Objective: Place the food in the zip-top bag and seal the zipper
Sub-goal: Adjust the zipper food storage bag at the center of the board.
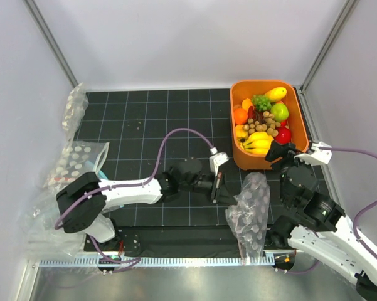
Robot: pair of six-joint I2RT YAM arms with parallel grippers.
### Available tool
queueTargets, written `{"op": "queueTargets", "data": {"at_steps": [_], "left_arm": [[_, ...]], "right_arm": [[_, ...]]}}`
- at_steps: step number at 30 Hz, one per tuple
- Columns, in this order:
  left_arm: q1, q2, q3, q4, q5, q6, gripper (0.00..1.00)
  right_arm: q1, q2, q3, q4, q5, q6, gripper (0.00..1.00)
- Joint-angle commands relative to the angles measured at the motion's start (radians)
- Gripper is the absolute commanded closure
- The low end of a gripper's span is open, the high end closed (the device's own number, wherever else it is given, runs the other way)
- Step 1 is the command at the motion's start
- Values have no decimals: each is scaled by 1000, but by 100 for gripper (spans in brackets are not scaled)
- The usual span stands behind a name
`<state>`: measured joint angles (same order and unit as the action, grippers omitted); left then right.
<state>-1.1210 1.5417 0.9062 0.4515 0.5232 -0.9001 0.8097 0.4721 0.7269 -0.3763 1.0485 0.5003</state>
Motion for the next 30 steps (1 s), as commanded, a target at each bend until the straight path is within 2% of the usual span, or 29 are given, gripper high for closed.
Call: {"op": "queueTargets", "data": {"at_steps": [1, 3, 4, 5, 8, 11, 15, 17, 24, 30], "left_arm": [[9, -81, -125, 15, -29, 58, 98], [9, -165, -173, -7, -57, 72, 98], [9, -199, -217, -22, -119, 81, 98], [9, -272, -234, -84, -159, 101, 98], [10, -368, -285, -251, -343, 145, 98], [10, -462, -342, -361, -455, 150, 99], [10, -540, -443, -386, -563, 103, 99], [10, -557, -480, -389, -578, 95, 100], [12, -630, -403, -520, -653, 121, 100], [15, -693, -294, -764, -902, 86, 100]], "right_arm": [[0, 10, 9, 22, 10, 17, 39], [-1, 14, 8, 22, 7, 15, 39], [-1, 16, 8, 23, 4, 17, 39], [-1, 19, 6, 25, 4, 15, 39], [0, 25, 6, 30, -5, 12, 39], [-1, 30, 5, 33, -13, 11, 39], [-1, 40, -3, 59, -71, -26, 39], [-1, 48, -15, 106, -184, -64, 39], [-1, 146, -7, 157, -378, -134, 39], [-1, 166, -4, 160, -395, -137, 39]]}}
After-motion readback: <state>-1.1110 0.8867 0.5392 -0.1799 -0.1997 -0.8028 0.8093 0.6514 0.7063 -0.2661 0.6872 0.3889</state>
